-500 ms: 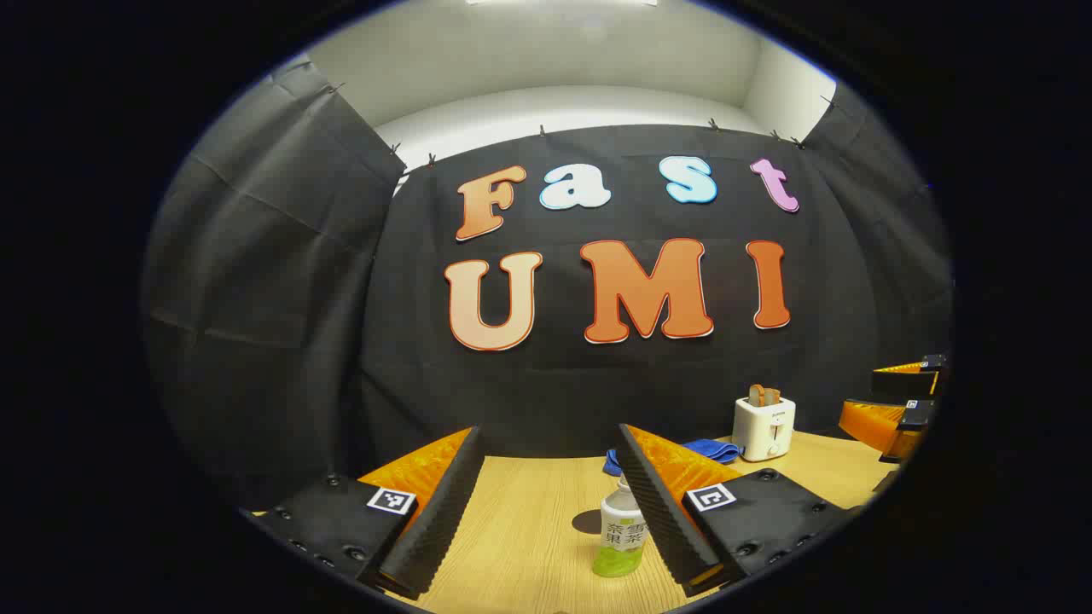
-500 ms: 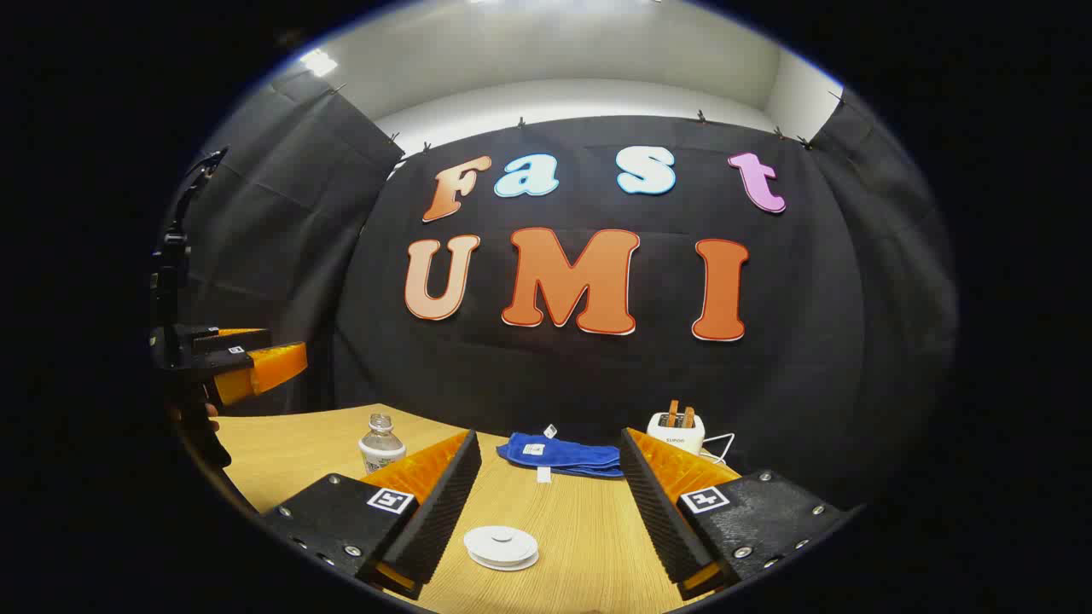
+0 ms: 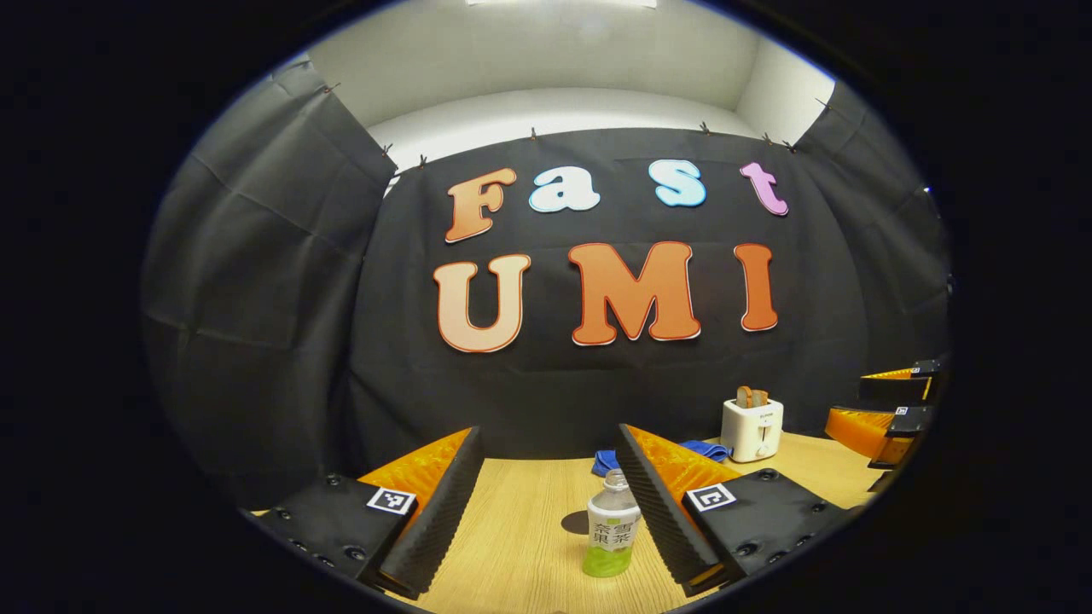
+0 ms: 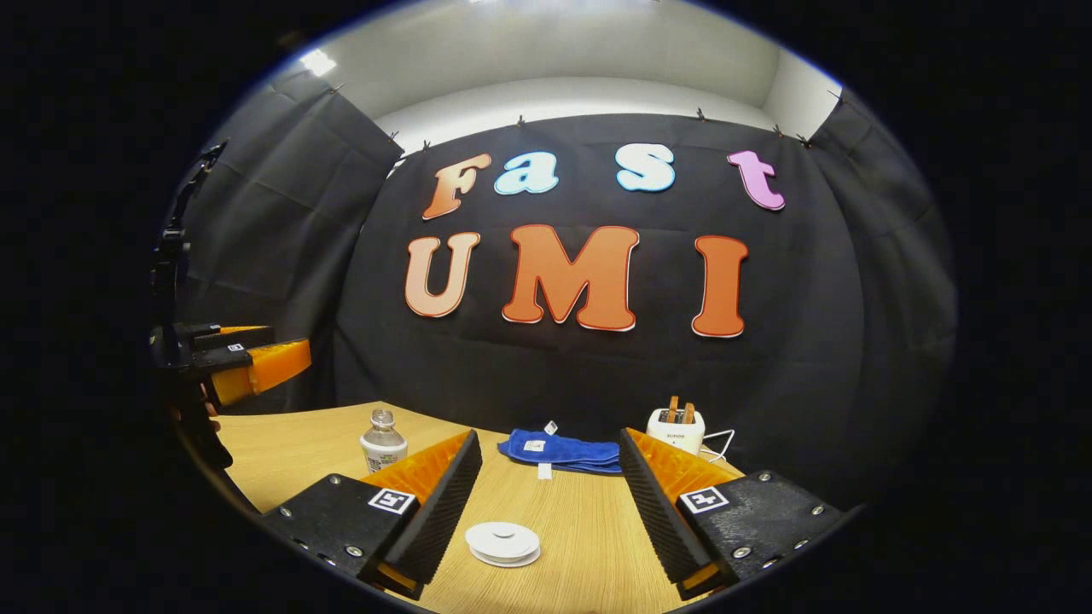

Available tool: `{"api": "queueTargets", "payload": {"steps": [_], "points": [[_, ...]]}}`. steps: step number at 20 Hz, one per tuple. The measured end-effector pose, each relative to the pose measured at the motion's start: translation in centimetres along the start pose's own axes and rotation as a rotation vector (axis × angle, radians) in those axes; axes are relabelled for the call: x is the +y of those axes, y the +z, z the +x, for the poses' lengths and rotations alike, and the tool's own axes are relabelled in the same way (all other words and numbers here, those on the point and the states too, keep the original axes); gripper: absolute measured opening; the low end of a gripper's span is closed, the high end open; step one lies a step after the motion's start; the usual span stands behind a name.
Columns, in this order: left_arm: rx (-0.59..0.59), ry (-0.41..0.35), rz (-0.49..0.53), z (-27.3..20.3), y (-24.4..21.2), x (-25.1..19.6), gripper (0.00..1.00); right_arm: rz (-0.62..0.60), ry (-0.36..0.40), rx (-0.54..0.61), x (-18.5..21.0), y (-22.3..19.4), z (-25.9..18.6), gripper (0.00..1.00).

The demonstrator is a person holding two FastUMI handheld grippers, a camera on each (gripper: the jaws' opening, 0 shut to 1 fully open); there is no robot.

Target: Open the teacup lid with one hand, grasp the water bottle and pour water into the teacup with the other hand; after pouring, place the water bottle on the coaster and then close the teacup lid.

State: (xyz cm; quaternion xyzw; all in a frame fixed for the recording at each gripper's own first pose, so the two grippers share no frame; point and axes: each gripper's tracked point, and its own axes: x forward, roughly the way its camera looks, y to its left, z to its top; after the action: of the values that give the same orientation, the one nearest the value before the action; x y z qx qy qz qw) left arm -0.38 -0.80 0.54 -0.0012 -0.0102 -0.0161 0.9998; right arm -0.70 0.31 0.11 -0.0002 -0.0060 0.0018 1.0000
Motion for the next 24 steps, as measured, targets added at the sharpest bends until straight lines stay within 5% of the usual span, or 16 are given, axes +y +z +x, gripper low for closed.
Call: {"api": "queueTargets", "payload": {"steps": [9,17,24], "points": [[0.028,-0.011,-0.004,0.0,-1.6,-0.6,0.99,0.005,0.032,0.054,1.4,-2.4,0.9,0.97],[0.022,-0.011,0.012,-0.2,-2.0,-0.4,0.96,0.011,0.075,0.207,3.2,-9.3,3.4,0.93],[0.039,-0.004,0.021,0.2,-3.2,-0.1,0.99,-0.011,0.113,0.372,4.8,-16.7,5.8,0.73]]}}
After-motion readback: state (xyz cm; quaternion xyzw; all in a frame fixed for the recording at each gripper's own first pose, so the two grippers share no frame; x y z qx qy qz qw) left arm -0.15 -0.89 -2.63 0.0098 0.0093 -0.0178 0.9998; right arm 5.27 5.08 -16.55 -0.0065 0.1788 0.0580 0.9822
